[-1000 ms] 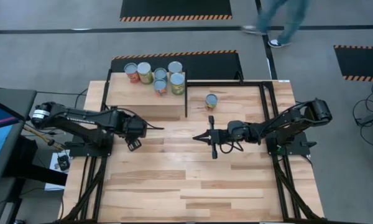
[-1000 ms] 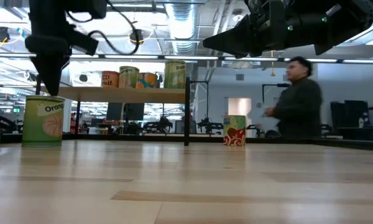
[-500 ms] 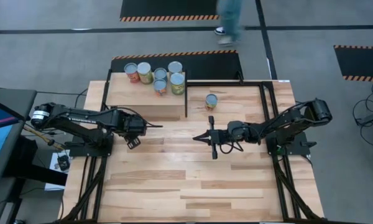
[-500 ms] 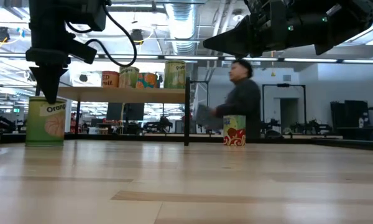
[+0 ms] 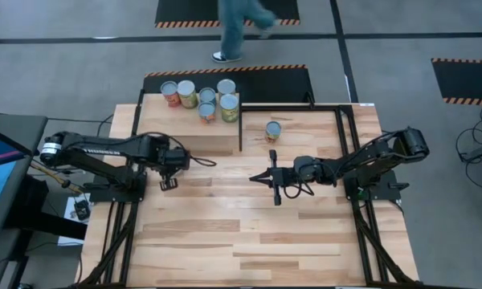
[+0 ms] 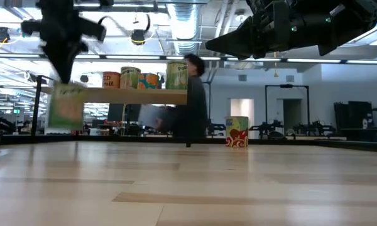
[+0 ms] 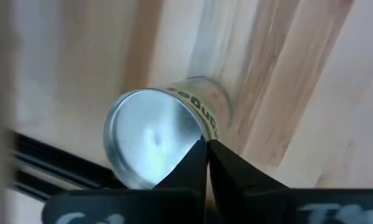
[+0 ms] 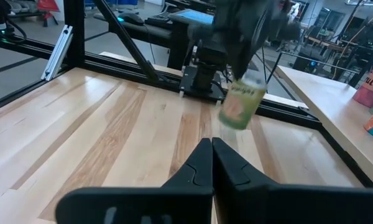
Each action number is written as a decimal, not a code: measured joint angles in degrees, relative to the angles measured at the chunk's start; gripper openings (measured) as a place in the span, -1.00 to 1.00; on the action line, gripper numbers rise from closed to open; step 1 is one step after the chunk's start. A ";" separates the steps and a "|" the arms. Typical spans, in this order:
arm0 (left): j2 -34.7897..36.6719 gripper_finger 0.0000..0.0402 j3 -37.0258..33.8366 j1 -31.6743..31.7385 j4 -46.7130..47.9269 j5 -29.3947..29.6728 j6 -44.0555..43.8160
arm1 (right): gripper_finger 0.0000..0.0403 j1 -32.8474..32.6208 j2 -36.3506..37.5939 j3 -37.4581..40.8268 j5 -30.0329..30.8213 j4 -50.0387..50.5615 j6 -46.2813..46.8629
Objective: Pick and place cans onto a shelf
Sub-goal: Put the canned oranges on the shelf
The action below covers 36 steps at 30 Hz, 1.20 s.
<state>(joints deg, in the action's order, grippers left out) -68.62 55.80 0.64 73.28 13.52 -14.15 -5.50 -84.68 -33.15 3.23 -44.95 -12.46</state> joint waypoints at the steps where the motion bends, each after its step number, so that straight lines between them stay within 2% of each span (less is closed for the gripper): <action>1: 0.00 -1.00 1.92 0.00 1.04 0.26 1.02 | -0.95 0.00 0.00 0.00 -0.01 0.00 0.01; 7: 0.00 -1.00 15.37 0.00 9.22 0.98 6.28 | -0.94 0.00 0.00 0.00 -0.03 0.00 0.01; 12: -2.13 -1.00 28.02 0.26 16.70 5.95 11.55 | -0.94 0.00 0.00 0.00 -0.01 -0.02 0.01; 19: -7.42 -1.00 40.93 7.66 16.58 6.69 25.42 | -0.94 -0.13 0.00 0.00 -0.10 -0.02 0.05; 26: -10.31 -1.00 44.00 14.84 14.91 6.51 36.73 | -0.94 -0.17 0.00 0.00 -0.25 1.22 0.02; 36: -9.99 -1.00 43.33 20.25 13.83 4.66 40.92 | -0.94 -0.20 0.00 0.00 -0.25 1.22 0.03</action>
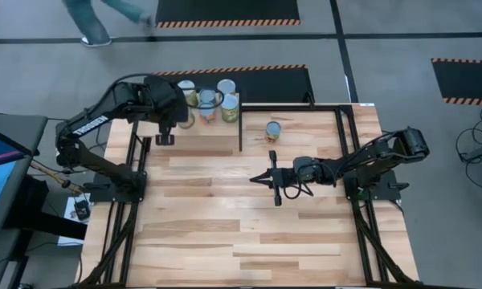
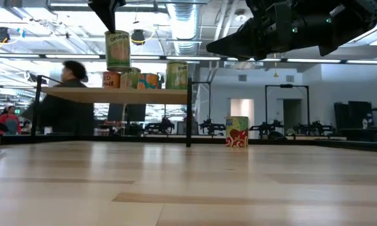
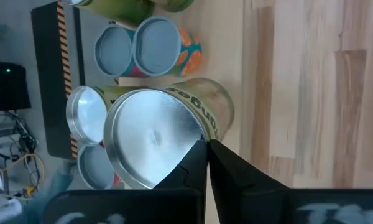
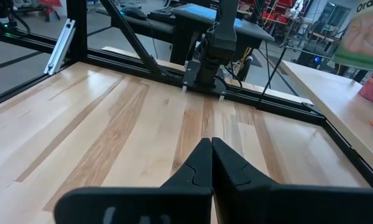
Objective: Pick and place cans onto a shelf
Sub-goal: Put the canned oranges on the shelf
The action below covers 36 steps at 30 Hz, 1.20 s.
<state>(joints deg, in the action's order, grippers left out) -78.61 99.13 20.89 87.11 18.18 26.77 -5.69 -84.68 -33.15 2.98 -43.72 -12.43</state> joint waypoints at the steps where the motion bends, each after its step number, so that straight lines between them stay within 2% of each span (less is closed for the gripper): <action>1: 0.00 -1.00 0.00 0.18 0.00 -0.11 0.48 | -0.94 0.00 0.00 0.00 0.00 0.02 0.00; 23: -0.17 -1.00 0.00 5.88 -0.97 -2.84 5.43 | -0.94 -0.04 0.00 0.00 0.00 0.00 0.00; 36: -0.17 -1.00 0.00 6.29 -1.73 -2.79 6.68 | -0.94 -0.04 0.00 0.00 0.00 0.00 0.00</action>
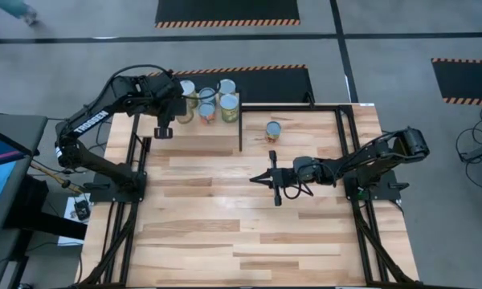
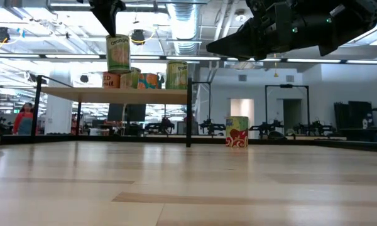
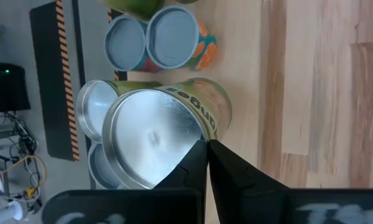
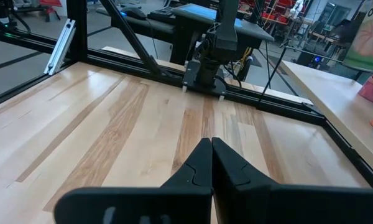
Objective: Pick and place cans onto a shelf
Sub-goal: Put the canned oranges on the shelf
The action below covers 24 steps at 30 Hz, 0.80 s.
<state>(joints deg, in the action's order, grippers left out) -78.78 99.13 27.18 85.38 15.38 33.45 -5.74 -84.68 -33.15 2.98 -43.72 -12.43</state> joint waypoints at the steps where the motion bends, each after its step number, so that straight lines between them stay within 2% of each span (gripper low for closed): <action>1: 0.00 -1.00 0.00 0.00 0.00 0.01 0.00 | -0.94 0.00 0.00 0.00 0.00 0.00 0.00; 19: 0.00 -1.00 0.00 1.15 0.21 0.28 1.90 | -0.94 -0.08 0.00 0.00 0.00 0.00 0.00; 24: 0.00 -1.00 0.00 3.06 0.20 -1.89 2.11 | -0.94 -0.24 0.00 0.00 0.00 0.02 -0.02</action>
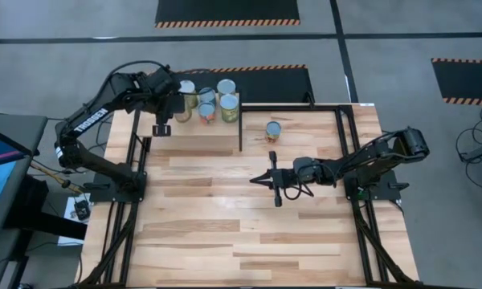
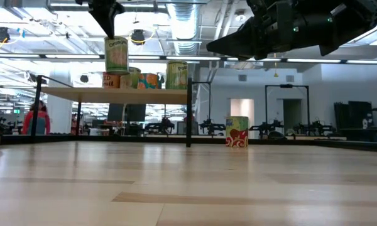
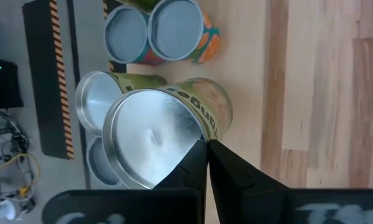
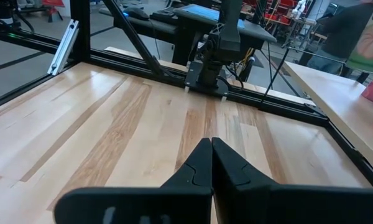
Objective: Pick and place cans onto a shelf
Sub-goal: Put the canned oranges on the shelf
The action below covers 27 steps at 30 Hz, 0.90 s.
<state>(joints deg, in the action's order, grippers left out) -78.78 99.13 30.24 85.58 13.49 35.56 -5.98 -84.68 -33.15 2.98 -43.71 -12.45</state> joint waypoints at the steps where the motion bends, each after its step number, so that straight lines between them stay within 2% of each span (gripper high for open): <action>1: 0.00 -1.00 0.00 0.36 0.01 -0.42 0.01 | -0.94 0.00 0.00 0.00 0.00 -0.02 0.00; 7: -1.74 -1.00 0.00 2.23 -0.22 -2.41 1.67 | -0.94 0.00 0.00 0.00 0.00 -0.02 0.00; 16: -6.70 -1.00 -0.02 2.95 -2.14 -3.16 8.66 | -0.94 0.00 0.00 0.00 0.00 -0.02 -0.02; 27: -9.31 -0.97 -0.02 3.30 -1.07 -3.36 8.78 | -0.94 0.00 0.01 0.00 -0.11 0.03 -0.02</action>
<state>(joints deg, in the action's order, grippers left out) -88.09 99.11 33.54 84.51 10.14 44.34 -5.98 -84.67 -33.15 2.87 -43.68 -12.47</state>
